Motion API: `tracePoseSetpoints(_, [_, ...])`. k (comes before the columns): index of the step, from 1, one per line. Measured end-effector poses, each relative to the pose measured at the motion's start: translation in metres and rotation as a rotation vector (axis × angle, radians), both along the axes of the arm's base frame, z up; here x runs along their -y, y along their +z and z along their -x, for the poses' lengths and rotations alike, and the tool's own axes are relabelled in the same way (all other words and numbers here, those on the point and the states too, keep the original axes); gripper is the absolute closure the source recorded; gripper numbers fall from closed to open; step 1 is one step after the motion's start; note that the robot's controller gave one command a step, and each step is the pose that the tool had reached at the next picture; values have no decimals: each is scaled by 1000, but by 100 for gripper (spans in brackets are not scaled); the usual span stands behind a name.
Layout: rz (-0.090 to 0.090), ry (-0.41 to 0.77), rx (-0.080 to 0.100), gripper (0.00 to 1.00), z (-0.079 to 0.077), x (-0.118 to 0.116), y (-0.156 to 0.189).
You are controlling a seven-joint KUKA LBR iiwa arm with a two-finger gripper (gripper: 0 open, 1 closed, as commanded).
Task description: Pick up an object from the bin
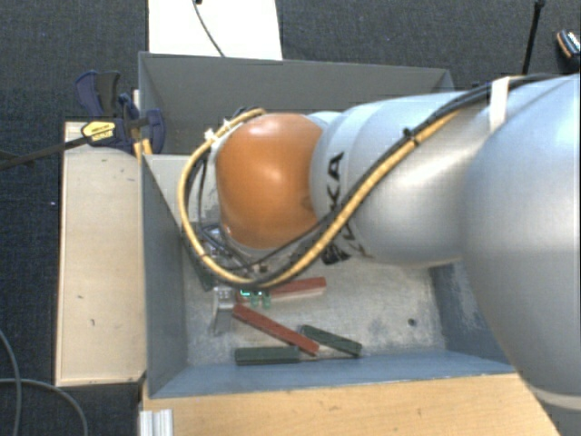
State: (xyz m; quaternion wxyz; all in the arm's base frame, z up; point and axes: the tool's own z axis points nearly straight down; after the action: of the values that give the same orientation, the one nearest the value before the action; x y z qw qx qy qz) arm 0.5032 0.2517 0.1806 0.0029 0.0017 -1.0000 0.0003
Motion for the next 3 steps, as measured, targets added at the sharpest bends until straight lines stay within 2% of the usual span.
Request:
tracePoseSetpoints(1, [3, -81, 2, 0, -39, 70, -107])
tracePoseSetpoints(2, [-2, -83, 7, 100, -40, 66, -102])
tracePoseSetpoints(3, [-5, -62, 15, 100, -25, 57, 3])
